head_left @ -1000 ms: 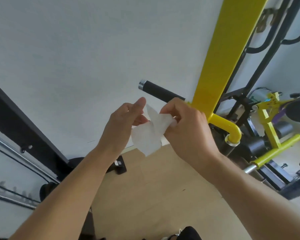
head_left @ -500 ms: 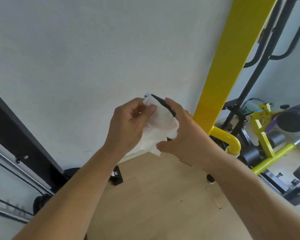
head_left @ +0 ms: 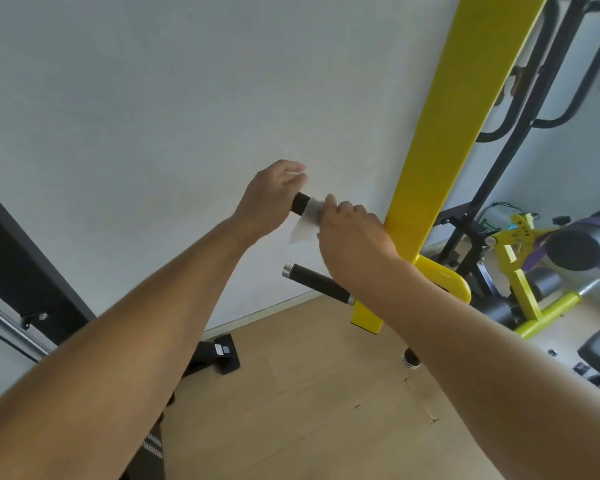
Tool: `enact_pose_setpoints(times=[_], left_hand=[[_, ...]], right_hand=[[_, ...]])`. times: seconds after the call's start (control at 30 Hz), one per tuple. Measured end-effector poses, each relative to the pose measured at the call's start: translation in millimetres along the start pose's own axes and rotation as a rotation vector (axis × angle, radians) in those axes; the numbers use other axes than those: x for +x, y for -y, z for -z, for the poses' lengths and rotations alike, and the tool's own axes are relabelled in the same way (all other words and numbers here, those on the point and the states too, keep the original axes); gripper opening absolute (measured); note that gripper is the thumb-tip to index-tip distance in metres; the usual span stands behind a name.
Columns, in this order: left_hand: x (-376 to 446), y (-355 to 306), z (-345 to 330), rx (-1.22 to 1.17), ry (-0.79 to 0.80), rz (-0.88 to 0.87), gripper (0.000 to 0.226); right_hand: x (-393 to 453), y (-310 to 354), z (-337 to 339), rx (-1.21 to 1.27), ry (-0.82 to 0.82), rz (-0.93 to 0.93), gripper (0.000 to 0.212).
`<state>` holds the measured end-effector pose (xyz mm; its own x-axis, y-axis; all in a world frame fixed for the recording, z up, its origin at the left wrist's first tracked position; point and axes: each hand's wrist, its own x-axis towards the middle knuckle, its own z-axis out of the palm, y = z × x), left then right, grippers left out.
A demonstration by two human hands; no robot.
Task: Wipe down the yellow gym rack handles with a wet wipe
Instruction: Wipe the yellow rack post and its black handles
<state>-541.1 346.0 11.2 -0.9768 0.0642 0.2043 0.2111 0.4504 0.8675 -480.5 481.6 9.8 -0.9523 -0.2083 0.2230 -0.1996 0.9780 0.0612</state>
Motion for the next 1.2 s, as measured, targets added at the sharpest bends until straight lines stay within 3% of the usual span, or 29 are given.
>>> enact_pose_setpoints(times=[0.1, 0.27, 0.37, 0.47, 0.53, 0.67, 0.8, 0.87, 1.0, 1.07, 1.13, 1.2], left_hand=[[-11, 29, -4, -0.186, -0.132, 0.103, 0.028], [-11, 35, -4, -0.279, -0.071, 0.115, 0.022], [-5, 29, 1, -0.192, 0.003, 0.095, 0.025], [-6, 28, 1, -0.147, 0.043, 0.086, 0.027], [-9, 28, -4, -0.157, 0.04, 0.082, 0.029], [-11, 26, -5, -0.199, -0.004, 0.09, 0.028], [-13, 24, 2, -0.14, 0.002, 0.084, 0.028], [-14, 25, 5, -0.076, 0.011, 0.067, 0.027], [-17, 25, 4, -0.012, 0.03, 0.06, 0.029], [-20, 24, 1, -0.043, 0.028, 0.067, 0.028], [-20, 23, 0, -0.12, 0.047, 0.092, 0.026], [-20, 22, 3, -0.132, 0.069, 0.097, 0.027]], right_hand=[[16, -1, -2, -0.01, 0.033, -0.02, 0.038], [39, 2, 0, 0.106, 0.102, 0.087, 0.028], [24, -5, 10, -0.186, 0.13, 0.081, 0.03], [-2, -8, 19, -0.628, 0.216, 0.131, 0.049], [-2, -12, 14, -0.718, 0.208, 0.177, 0.051], [26, -6, -4, -0.355, 0.015, 0.182, 0.03], [41, 1, -14, -0.123, -0.042, 0.158, 0.034], [27, -2, 3, -0.257, 0.1, 0.154, 0.03], [-9, -4, 27, -0.788, 0.249, 0.286, 0.052], [-4, -4, 25, -0.668, 0.235, 0.263, 0.044], [16, -3, 14, -0.304, 0.203, 0.203, 0.033], [37, 6, 12, 0.042, 0.265, 0.158, 0.038]])
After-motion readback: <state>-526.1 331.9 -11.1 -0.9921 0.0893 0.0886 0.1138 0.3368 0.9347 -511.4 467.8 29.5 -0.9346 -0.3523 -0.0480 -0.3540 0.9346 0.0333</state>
